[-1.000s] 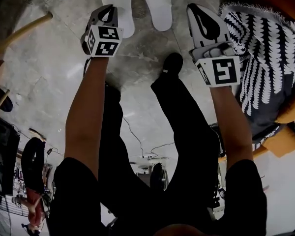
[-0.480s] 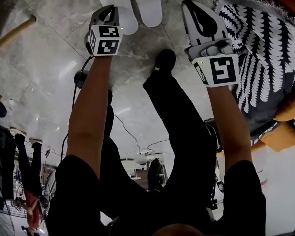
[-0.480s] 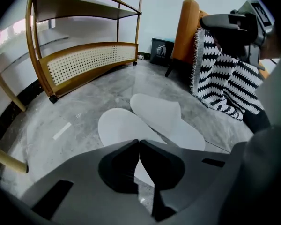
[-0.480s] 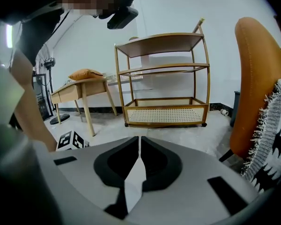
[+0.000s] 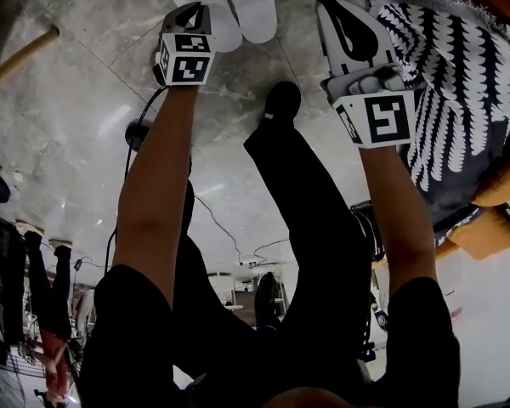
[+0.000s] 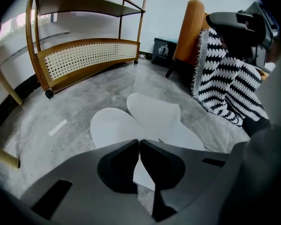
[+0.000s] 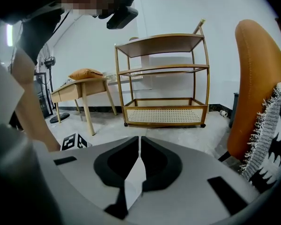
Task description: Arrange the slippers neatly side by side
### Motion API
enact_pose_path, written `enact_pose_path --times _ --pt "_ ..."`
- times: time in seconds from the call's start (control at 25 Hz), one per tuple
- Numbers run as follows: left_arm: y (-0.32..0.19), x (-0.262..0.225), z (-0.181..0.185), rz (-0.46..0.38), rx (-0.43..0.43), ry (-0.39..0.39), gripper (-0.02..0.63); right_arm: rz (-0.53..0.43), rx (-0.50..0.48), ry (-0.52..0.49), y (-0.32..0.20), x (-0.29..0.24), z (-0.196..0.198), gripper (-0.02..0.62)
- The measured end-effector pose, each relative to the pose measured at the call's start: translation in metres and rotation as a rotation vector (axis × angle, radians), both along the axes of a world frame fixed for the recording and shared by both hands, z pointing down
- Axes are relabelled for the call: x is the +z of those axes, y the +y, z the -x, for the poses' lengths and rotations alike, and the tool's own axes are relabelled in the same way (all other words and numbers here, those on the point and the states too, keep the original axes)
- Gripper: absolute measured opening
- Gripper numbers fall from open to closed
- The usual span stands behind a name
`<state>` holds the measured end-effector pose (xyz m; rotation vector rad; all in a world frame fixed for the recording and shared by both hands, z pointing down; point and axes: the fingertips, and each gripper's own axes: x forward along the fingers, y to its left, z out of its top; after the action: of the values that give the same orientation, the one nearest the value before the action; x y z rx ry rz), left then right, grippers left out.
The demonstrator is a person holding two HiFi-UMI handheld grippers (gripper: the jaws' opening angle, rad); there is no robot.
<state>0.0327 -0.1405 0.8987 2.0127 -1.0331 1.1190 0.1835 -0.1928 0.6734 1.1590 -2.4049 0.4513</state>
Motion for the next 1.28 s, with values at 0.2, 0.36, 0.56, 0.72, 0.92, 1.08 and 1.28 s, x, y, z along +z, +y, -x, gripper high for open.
enact_pose_path --times 0.2,0.36,0.56,0.72,0.92,1.08,1.28 --pt "0.01 -0.012 0.004 0.015 0.015 0.0 0.178 -0.001 -0.014 0.014 0.004 -0.009 0.002 0.041" --pt "0.032 -0.043 0.022 0.03 0.053 -0.009 0.178 -0.002 0.005 0.0 0.003 -0.034 0.016 0.041" --pt "0.041 -0.142 0.045 -0.061 0.049 0.085 0.078 -0.021 0.009 -0.013 0.01 -0.097 0.03 0.041" --pt "0.029 -0.265 0.047 -0.202 0.045 0.207 0.031 -0.039 0.024 -0.028 0.016 -0.175 0.032 0.041" --pt "0.003 -0.437 0.043 -0.385 0.0 0.394 0.017 -0.093 0.03 -0.074 0.013 -0.295 0.025 0.035" --pt "-0.002 -0.589 0.032 -0.471 -0.047 0.549 0.015 -0.112 -0.006 -0.155 0.027 -0.394 0.019 0.034" --pt "0.001 -0.76 0.033 -0.677 -0.128 0.625 0.015 -0.058 -0.091 -0.31 0.055 -0.512 0.003 0.034"
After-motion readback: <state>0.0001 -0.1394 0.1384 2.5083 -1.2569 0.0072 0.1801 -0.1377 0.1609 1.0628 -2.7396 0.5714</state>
